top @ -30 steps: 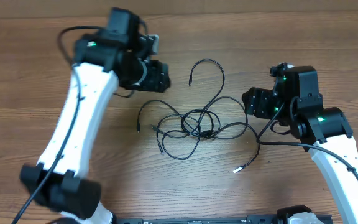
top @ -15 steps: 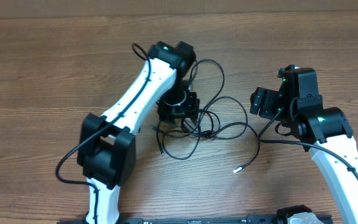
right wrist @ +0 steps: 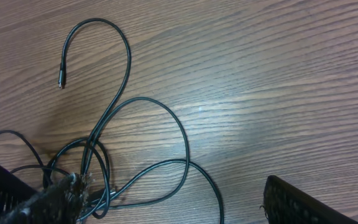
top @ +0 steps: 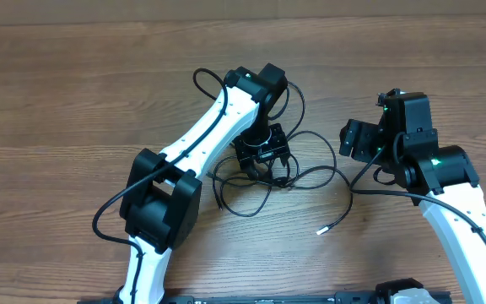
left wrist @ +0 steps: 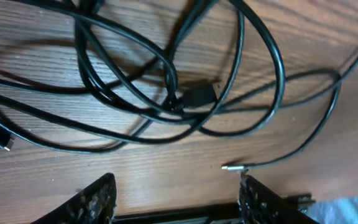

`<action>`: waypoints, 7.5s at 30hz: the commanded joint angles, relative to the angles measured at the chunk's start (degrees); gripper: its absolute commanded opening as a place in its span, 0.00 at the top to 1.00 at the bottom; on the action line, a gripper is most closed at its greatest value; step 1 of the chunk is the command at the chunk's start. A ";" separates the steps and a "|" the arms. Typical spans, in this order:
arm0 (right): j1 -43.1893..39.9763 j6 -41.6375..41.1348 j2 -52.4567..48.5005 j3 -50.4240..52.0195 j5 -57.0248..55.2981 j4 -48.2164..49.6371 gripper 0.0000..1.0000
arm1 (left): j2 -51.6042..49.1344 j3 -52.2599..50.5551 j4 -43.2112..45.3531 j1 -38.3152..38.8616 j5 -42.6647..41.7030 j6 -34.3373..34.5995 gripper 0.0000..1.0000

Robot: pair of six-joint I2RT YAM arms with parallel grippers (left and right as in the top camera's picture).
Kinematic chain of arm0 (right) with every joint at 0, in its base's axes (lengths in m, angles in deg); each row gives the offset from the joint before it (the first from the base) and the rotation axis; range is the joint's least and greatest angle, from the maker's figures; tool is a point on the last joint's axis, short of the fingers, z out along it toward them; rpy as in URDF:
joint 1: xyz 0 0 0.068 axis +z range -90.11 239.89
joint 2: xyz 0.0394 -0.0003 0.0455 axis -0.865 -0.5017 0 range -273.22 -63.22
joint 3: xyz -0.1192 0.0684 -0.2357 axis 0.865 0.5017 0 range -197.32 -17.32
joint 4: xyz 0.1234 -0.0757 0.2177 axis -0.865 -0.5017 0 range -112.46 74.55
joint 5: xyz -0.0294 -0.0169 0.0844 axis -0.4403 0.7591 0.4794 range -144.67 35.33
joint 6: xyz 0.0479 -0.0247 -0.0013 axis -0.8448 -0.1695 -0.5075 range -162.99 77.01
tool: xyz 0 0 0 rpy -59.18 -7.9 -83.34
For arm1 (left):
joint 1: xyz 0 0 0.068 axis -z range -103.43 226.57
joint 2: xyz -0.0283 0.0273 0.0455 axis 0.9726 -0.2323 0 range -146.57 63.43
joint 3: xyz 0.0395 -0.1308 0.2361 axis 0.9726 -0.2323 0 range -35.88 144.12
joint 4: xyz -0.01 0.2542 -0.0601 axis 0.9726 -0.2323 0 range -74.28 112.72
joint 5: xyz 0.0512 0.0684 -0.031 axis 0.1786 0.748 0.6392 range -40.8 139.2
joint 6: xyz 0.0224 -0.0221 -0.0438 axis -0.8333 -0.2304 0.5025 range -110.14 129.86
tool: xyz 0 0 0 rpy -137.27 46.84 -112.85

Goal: Untangle cables

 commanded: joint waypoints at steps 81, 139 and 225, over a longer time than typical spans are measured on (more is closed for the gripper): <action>4.96 1.44 -17.03 0.07 15.08 0.37 0.07 | 26.38 3.96 -20.55 -10.19 22.91 -16.74 0.79; 13.03 -0.59 -28.06 -28.24 34.93 -4.46 0.96 | 28.65 -33.40 35.65 -7.50 -3.78 -3.52 0.37; 10.34 7.02 -14.75 -15.56 22.58 -15.93 0.36 | 24.06 -45.64 40.30 -7.45 10.97 -56.28 0.29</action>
